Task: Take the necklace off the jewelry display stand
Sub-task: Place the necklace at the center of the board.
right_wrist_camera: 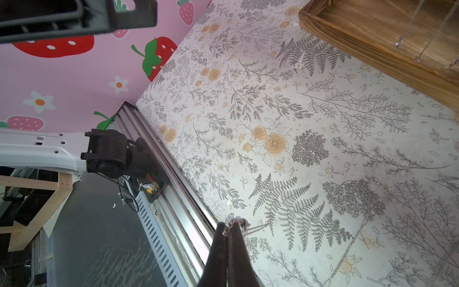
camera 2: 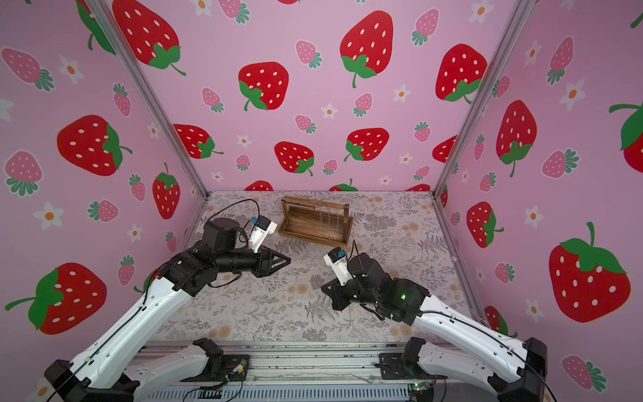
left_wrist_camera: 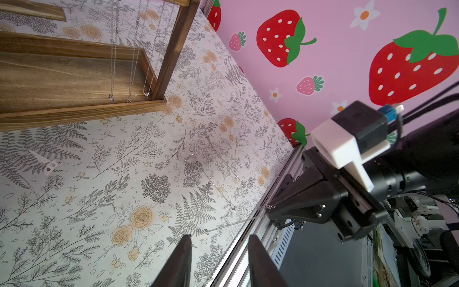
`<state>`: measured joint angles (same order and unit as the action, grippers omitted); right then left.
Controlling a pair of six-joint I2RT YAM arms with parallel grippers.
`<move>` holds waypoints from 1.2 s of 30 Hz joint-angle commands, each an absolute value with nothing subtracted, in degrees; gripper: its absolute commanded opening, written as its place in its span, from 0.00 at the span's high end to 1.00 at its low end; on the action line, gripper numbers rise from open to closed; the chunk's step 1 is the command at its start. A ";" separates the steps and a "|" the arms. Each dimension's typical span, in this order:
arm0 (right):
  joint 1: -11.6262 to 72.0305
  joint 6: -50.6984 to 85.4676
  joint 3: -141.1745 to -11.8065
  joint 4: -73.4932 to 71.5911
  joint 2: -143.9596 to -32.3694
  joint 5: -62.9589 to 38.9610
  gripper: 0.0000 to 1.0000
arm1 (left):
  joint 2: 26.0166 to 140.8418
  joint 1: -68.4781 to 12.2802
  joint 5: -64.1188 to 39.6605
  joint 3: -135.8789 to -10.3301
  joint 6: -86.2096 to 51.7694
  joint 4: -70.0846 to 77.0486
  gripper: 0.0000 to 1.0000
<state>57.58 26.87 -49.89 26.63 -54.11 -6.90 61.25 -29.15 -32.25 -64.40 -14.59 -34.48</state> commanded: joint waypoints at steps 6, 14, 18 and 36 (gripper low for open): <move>58.45 29.78 -46.52 32.00 -49.29 -4.40 1.00 | 62.39 -29.27 -31.90 -63.80 -13.45 -32.36 0.61; 58.67 31.06 -46.58 35.10 -46.23 -3.84 1.00 | 63.81 -29.19 -32.01 -63.98 -13.09 -32.09 0.62; 59.10 31.89 -46.58 36.28 -45.75 -4.48 1.00 | 64.64 -29.18 -32.51 -64.32 -12.96 -32.53 0.62; 63.46 34.10 -46.24 38.38 -44.03 -2.00 1.00 | 65.35 -29.16 -32.76 -64.95 -12.66 -32.87 0.63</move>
